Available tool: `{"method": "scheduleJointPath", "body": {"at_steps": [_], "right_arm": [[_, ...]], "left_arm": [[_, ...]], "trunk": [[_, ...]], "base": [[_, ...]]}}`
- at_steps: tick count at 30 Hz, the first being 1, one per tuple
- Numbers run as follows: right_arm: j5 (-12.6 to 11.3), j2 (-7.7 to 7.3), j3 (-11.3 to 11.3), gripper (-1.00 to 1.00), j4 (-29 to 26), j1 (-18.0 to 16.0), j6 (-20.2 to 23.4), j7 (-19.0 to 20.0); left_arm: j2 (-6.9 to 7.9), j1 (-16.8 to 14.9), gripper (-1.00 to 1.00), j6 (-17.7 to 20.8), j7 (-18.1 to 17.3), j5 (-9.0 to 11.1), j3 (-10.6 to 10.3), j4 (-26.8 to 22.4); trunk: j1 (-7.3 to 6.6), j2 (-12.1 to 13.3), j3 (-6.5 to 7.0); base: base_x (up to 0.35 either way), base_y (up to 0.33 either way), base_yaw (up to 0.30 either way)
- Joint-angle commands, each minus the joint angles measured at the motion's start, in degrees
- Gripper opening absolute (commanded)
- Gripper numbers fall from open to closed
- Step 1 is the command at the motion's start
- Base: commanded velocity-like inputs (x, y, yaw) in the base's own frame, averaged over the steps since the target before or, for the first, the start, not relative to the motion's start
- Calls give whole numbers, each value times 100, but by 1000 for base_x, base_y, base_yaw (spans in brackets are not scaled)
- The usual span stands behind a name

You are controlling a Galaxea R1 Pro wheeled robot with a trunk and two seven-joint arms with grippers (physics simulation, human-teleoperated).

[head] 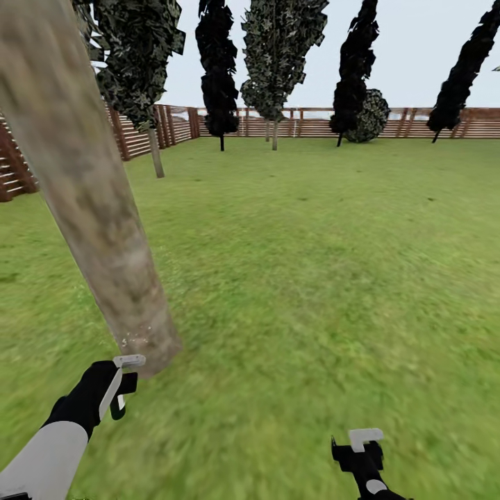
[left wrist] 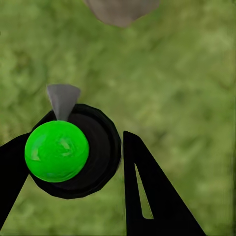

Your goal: In the garden, pick up the pesticide atomizer on the floor and spray pesticide onto both trees until each tree trunk is fully covered.

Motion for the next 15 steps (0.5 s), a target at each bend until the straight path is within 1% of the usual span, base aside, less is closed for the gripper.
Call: {"method": "scheduleJointPath", "body": {"at_steps": [1, 11, 13, 15], "right_arm": [[-47, -1, 51, 100, -4, 0, -9, -13], [-47, 4, 54, 100, -4, 0, -9, -11], [-47, -1, 49, 100, -4, 0, -9, -13], [-47, -1, 48, 100, -4, 0, -9, -13]], "left_arm": [[-4, -4, -100, 29, -4, -30, 11, -7], [2, -4, -100, 29, -4, -32, 16, -7], [14, -4, -100, 29, -4, -31, 23, -42], [-9, -59, -100, 45, -39, -10, -24, -73]], "trunk": [[1, -2, -5], [1, -2, -5], [1, -2, -5], [1, -2, -5]], "base": [[181, -269, 276], [181, -259, 276], [74, -63, 276], [9, -8, 276]]}}
